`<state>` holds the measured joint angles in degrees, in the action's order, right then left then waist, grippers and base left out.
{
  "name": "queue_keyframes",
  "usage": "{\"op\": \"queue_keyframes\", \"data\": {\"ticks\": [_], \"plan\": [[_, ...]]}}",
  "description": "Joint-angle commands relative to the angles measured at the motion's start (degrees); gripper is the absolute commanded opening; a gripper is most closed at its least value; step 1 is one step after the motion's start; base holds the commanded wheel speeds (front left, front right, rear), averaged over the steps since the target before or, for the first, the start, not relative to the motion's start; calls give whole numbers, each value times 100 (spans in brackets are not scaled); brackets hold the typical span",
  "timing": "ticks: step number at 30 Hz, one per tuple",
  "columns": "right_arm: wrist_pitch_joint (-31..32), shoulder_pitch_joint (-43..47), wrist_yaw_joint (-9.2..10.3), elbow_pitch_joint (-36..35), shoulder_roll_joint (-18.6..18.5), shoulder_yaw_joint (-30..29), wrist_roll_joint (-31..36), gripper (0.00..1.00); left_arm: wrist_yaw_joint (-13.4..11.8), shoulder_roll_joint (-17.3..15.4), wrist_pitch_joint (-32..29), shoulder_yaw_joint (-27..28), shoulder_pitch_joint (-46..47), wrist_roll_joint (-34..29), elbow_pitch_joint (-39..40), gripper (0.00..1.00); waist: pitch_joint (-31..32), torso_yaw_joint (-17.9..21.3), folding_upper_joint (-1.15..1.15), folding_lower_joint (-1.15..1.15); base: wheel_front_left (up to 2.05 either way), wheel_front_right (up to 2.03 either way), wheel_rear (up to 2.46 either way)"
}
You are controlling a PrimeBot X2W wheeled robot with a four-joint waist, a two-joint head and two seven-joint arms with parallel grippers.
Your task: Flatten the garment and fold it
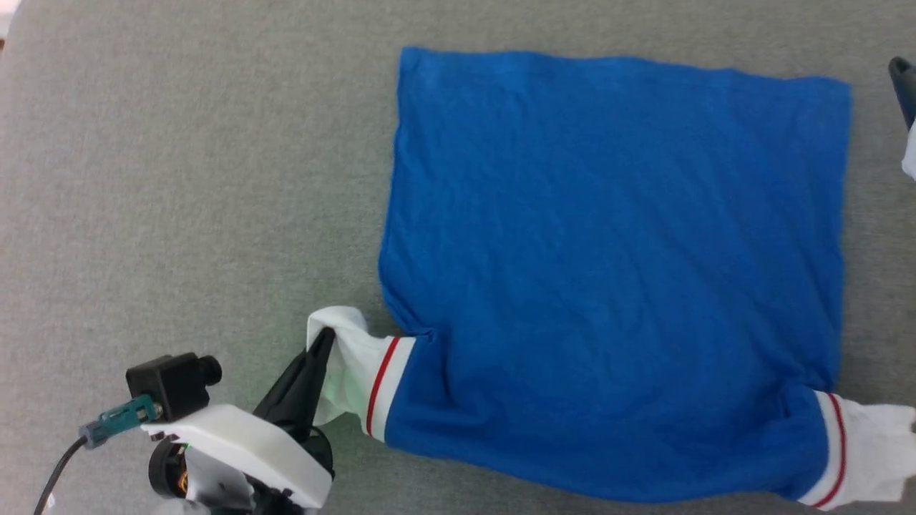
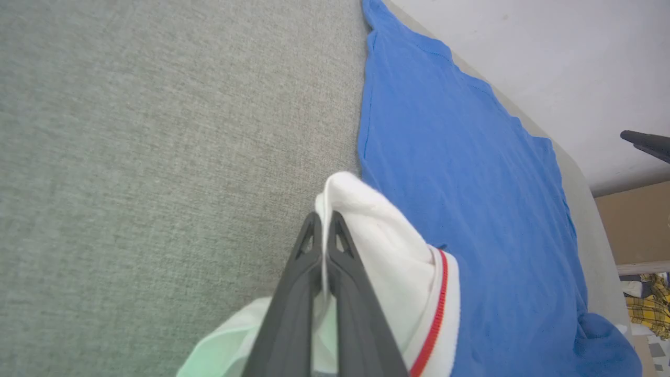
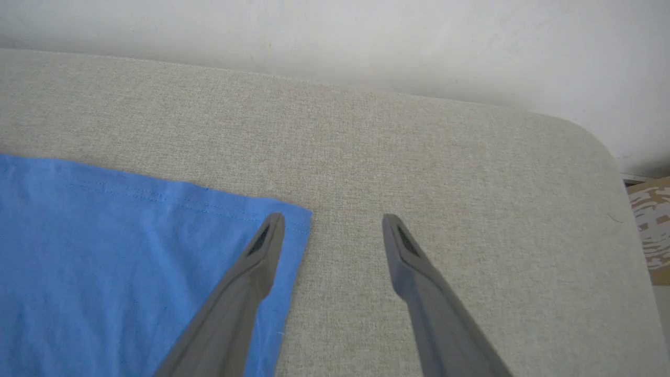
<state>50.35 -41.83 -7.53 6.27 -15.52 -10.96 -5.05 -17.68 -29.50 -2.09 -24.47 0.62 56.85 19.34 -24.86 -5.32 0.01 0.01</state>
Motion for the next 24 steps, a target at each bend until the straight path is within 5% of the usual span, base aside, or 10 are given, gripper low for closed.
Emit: {"op": "queue_keyframes", "data": {"ticks": [1, 10, 12, 24], "plan": [[35, -98, 4, 104, -36, 12, 77, 100, 53, 40, -14, -22, 124, -60, -45, 0, -388, -352, -1, -1, 0, 0, 0], [101, -79, 4, 523, 92, -315, 365, 100, 195, 147, 44, -59, 370, -62, -188, 0, -812, -566, -1, -1, 0, 0, 0], [265, -49, 4, 627, 199, -435, 386, 4, 214, 157, 55, -46, 403, -52, -220, 0, -844, -574, -1, -1, 0, 0, 0], [239, -78, 4, 570, 331, -424, 423, 0, 237, 171, 102, 11, 464, -15, -373, 0, -651, -390, -1, -1, 0, 0, 0]]}}
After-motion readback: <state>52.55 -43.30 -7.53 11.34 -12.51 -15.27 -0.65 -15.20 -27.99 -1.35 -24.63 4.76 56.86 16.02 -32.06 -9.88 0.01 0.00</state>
